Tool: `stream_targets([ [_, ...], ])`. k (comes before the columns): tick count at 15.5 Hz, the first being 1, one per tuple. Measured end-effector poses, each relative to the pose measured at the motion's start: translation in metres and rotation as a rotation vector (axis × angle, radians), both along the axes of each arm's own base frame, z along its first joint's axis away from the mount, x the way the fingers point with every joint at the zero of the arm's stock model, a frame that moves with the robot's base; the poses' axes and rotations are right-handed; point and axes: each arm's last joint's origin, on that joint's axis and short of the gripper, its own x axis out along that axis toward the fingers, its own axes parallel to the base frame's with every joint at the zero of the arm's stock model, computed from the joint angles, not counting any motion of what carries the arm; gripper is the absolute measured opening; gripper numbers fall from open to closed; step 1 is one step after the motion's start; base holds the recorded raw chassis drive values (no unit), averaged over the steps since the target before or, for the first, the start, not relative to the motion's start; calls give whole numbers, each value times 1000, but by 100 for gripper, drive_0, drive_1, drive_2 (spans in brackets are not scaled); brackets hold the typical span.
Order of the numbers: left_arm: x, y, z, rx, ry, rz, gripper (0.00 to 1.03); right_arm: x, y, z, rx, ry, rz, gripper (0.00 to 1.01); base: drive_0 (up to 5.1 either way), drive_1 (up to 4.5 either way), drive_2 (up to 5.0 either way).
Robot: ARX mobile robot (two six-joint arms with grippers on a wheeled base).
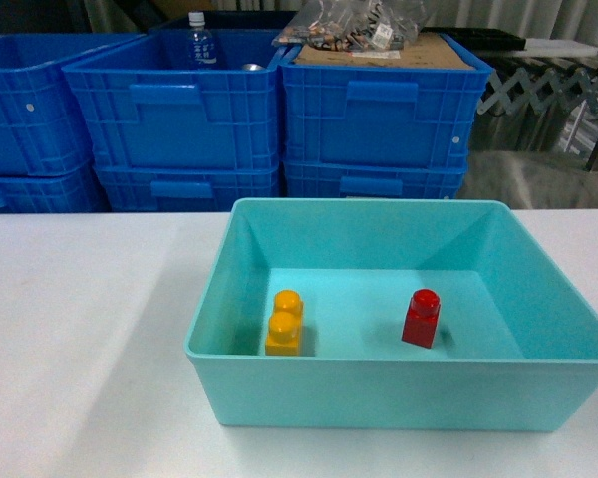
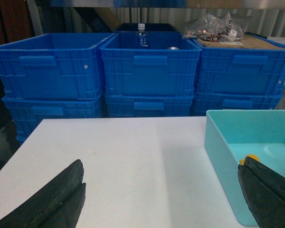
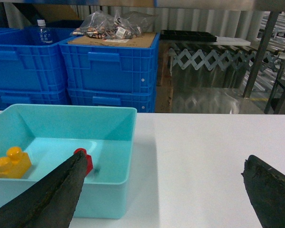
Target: Pick red block from blue box to shelf
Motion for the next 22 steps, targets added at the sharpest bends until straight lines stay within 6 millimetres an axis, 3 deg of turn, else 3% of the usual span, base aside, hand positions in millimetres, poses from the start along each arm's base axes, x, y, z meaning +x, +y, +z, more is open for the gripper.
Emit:
stream_targets([
  [22, 0, 0, 0, 0, 0, 0, 98, 0, 0, 0, 0, 0, 0, 98, 0, 0, 0],
])
